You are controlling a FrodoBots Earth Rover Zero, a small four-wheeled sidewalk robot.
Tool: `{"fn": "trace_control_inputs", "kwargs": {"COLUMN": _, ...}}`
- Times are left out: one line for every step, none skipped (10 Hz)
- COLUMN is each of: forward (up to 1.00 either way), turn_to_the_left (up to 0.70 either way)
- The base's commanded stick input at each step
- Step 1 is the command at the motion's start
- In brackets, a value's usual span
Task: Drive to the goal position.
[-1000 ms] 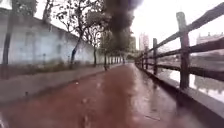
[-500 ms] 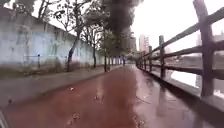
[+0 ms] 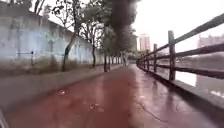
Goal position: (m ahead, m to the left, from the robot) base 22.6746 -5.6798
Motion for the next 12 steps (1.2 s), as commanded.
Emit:
{"fn": "trace_control_inputs", "kwargs": {"forward": 1.0, "turn_to_the_left": 0.0}}
{"fn": "trace_control_inputs", "kwargs": {"forward": 1.0, "turn_to_the_left": 0.0}}
{"fn": "trace_control_inputs", "kwargs": {"forward": 1.0, "turn_to_the_left": 0.0}}
{"fn": "trace_control_inputs", "kwargs": {"forward": 1.0, "turn_to_the_left": 0.0}}
{"fn": "trace_control_inputs", "kwargs": {"forward": 1.0, "turn_to_the_left": 0.0}}
{"fn": "trace_control_inputs", "kwargs": {"forward": 1.0, "turn_to_the_left": 0.0}}
{"fn": "trace_control_inputs", "kwargs": {"forward": 1.0, "turn_to_the_left": 0.0}}
{"fn": "trace_control_inputs", "kwargs": {"forward": 1.0, "turn_to_the_left": 0.0}}
{"fn": "trace_control_inputs", "kwargs": {"forward": 1.0, "turn_to_the_left": 0.0}}
{"fn": "trace_control_inputs", "kwargs": {"forward": 1.0, "turn_to_the_left": 0.0}}
{"fn": "trace_control_inputs", "kwargs": {"forward": 1.0, "turn_to_the_left": 0.0}}
{"fn": "trace_control_inputs", "kwargs": {"forward": 1.0, "turn_to_the_left": 0.0}}
